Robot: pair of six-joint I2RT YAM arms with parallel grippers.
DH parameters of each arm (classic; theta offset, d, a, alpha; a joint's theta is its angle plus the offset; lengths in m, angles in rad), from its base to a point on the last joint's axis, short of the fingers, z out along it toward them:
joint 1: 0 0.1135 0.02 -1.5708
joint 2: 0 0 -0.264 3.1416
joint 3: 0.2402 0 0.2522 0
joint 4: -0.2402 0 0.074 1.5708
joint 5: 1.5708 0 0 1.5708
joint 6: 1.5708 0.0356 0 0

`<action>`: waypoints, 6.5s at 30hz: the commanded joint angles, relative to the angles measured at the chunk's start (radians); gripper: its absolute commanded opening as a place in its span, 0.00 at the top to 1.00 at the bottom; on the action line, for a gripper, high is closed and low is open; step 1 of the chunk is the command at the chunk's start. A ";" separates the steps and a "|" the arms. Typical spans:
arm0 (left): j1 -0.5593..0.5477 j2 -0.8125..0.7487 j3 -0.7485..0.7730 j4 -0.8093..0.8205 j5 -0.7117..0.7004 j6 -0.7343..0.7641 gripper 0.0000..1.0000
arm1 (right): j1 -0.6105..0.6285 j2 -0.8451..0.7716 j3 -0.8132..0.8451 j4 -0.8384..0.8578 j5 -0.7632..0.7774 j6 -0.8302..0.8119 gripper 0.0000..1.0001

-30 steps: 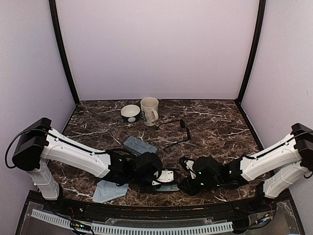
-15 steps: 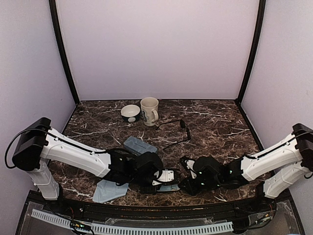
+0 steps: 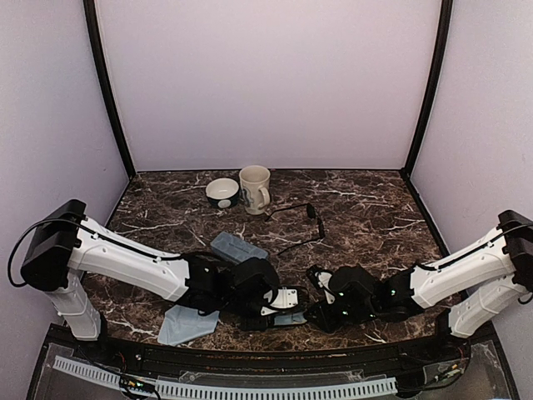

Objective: Organize the sunglasses
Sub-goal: Place the sunglasses in the sunglasses case.

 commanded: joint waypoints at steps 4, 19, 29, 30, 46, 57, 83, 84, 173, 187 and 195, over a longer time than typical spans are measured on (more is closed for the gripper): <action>0.016 -0.020 0.060 -0.074 0.067 -0.056 0.99 | 0.011 -0.015 0.000 -0.025 0.030 -0.020 0.76; 0.083 -0.058 0.044 -0.101 0.282 -0.130 1.00 | 0.024 -0.018 -0.013 -0.018 0.067 -0.035 0.76; 0.120 -0.049 0.018 -0.077 0.393 -0.132 1.00 | 0.030 -0.020 -0.021 -0.015 0.075 -0.039 0.76; 0.122 -0.046 0.020 -0.077 0.403 -0.131 1.00 | 0.031 -0.022 -0.024 -0.012 0.074 -0.039 0.76; 0.133 -0.012 0.014 -0.055 0.475 -0.128 1.00 | 0.031 -0.045 -0.053 0.024 0.064 -0.012 0.75; 0.134 0.026 0.015 -0.012 0.497 -0.141 1.00 | 0.030 -0.041 -0.060 0.051 0.047 0.007 0.75; 0.138 0.060 0.010 -0.018 0.491 -0.146 1.00 | 0.028 -0.131 -0.104 0.060 0.059 0.040 0.71; 0.138 0.060 0.010 -0.018 0.491 -0.146 1.00 | 0.028 -0.127 -0.105 0.065 0.052 0.041 0.71; 0.008 -0.114 -0.060 0.106 0.211 0.003 0.21 | 0.029 -0.050 -0.099 0.109 0.007 0.057 0.74; -0.065 -0.041 -0.053 0.161 0.030 0.139 0.18 | 0.029 -0.065 -0.094 0.099 0.006 0.061 0.74; -0.083 0.010 -0.038 0.174 -0.052 0.174 0.18 | 0.029 -0.066 -0.094 0.101 0.003 0.061 0.74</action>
